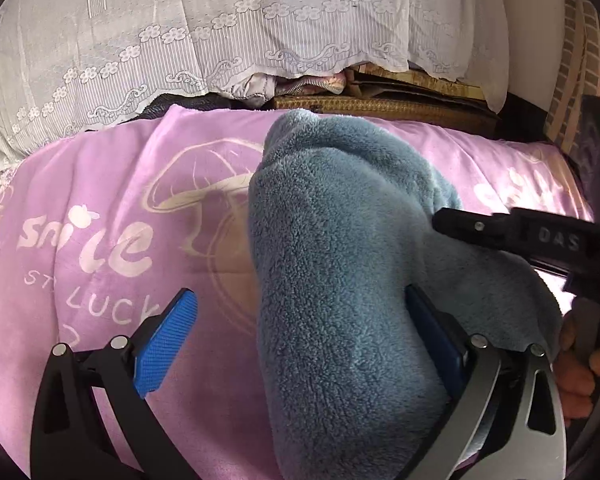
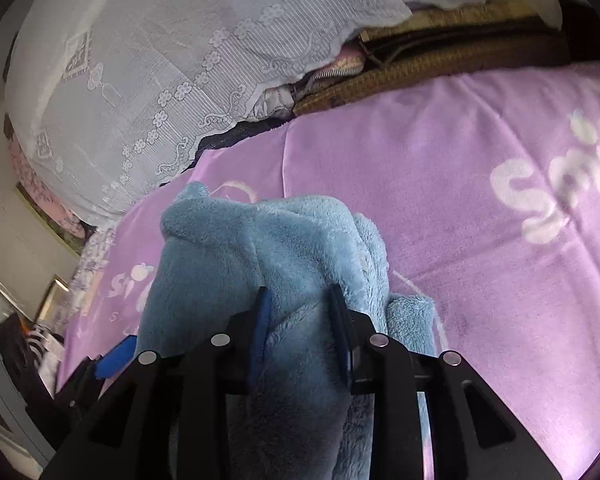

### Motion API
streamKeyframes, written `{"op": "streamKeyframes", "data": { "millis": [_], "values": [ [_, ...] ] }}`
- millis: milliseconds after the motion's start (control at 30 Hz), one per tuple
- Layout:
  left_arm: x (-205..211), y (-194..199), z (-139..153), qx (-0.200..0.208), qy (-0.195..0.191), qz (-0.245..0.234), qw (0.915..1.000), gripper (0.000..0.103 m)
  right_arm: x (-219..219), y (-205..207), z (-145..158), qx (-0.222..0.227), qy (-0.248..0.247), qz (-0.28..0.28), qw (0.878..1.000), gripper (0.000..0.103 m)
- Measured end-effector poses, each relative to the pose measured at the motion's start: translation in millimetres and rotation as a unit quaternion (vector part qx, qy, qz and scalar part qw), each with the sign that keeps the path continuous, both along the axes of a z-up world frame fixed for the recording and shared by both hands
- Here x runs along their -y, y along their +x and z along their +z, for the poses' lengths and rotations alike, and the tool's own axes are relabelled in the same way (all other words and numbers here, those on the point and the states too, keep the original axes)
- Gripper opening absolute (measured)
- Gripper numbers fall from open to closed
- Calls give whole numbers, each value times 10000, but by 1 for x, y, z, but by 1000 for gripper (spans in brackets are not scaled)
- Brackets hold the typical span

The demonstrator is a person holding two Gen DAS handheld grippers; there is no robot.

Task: Fold small clothes

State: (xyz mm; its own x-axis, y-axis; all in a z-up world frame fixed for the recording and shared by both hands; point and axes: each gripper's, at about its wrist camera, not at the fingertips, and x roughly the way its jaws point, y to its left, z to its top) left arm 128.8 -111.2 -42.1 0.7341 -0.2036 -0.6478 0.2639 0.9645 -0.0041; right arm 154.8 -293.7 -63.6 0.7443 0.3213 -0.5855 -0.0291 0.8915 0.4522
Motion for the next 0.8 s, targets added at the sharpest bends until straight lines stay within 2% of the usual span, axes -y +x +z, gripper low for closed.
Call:
{"op": "streamKeyframes", "data": {
  "millis": [200,300,400,467,567,700,800],
  "values": [
    [-3,0,0,10,-74,13,10000,99,-10,-45,27,471,-383,3,9982,35],
    [-3,-1,0,28,-69,19,10000,99,-13,-61,26,478,-521,29,9975,37],
    [-3,0,0,40,-63,23,10000,99,-11,-70,9,252,-731,-43,9970,49],
    [-3,0,0,35,-60,4,10000,99,-3,-73,-11,5,-568,-116,9983,60],
    [0,-3,-1,92,8,-9,10000,99,9,-69,-24,-138,-118,-102,9998,65],
    [-1,-4,-1,77,-15,0,10000,99,7,-69,-28,-72,-176,-79,9998,72],
    [-7,-3,6,-29,-146,-90,9998,99,13,-68,-28,-80,54,-58,9999,77]
  ]
}}
